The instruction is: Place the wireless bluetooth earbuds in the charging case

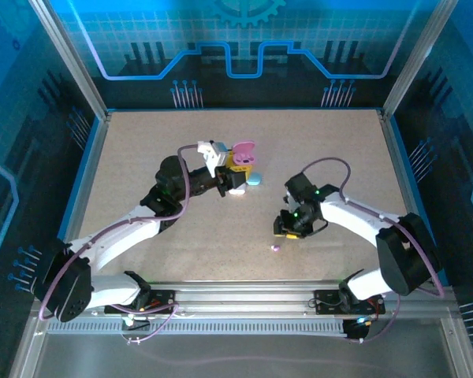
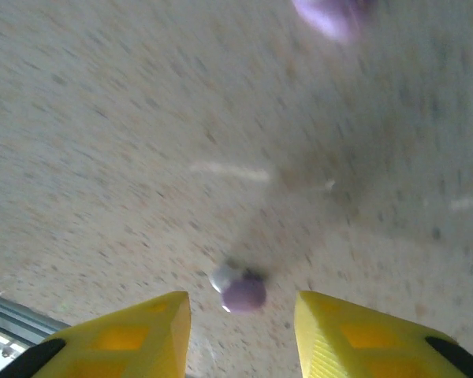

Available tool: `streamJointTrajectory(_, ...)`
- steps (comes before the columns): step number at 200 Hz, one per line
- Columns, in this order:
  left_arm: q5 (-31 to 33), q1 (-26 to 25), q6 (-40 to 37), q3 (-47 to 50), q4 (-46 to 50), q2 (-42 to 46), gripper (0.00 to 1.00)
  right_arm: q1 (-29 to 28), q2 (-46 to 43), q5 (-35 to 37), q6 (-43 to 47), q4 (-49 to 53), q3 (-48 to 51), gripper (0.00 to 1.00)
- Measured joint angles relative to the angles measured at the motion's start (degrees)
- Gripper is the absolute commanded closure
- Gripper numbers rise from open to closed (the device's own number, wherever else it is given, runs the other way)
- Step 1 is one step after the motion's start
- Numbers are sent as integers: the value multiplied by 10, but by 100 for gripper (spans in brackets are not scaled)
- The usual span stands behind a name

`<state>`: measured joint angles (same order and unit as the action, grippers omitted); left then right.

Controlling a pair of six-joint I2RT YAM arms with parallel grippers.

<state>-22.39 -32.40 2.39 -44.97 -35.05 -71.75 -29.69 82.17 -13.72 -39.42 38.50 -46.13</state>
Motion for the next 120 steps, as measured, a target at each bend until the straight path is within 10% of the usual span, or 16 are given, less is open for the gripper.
streamJointTrajectory(120,5,0,-10,3,1,3,70,-47,17,-46,-133,-92,69,59)
